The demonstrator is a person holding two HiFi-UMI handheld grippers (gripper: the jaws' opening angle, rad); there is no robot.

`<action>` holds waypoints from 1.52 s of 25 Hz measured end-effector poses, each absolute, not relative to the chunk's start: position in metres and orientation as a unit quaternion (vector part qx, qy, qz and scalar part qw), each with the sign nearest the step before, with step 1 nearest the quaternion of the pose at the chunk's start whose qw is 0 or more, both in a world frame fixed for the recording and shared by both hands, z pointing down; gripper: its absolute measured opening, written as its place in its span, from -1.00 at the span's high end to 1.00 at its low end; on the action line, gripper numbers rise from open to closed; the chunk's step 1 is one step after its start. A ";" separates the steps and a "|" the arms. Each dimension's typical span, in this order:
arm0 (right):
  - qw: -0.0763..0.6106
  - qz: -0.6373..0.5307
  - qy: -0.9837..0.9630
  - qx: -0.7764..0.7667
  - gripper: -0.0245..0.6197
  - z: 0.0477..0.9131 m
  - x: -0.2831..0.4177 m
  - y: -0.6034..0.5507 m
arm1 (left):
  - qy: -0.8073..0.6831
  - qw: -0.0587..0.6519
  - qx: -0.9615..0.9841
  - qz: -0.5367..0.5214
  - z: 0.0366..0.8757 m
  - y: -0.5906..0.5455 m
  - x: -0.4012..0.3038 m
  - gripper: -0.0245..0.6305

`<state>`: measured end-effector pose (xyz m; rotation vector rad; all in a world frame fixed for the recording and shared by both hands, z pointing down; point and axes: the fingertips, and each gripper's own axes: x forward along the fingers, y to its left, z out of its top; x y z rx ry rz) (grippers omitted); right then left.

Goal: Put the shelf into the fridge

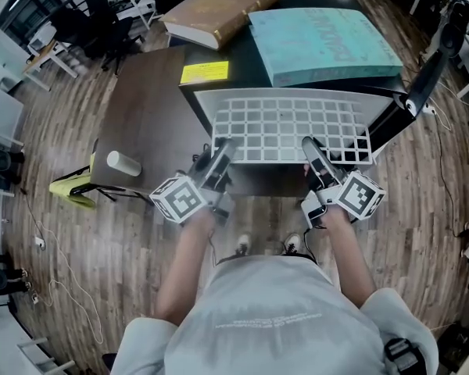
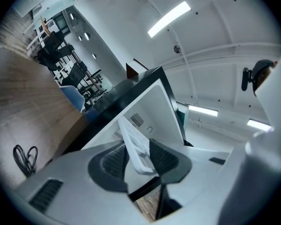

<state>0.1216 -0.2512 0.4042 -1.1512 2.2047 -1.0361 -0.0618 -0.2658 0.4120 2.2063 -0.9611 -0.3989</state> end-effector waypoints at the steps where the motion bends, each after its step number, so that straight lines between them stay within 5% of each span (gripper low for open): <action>1: 0.222 -0.375 0.798 -0.416 0.59 0.404 0.122 -0.253 | -0.373 0.344 0.848 -0.156 0.412 -0.268 -0.062 0.49; 19: 0.229 -0.393 0.797 -0.397 0.59 0.401 0.121 -0.271 | -0.429 0.347 0.808 -0.208 0.408 -0.278 -0.062 0.50; 38: 0.131 -0.350 0.876 -0.304 0.49 0.406 0.116 -0.241 | -0.449 0.297 0.823 -0.181 0.417 -0.232 -0.022 0.63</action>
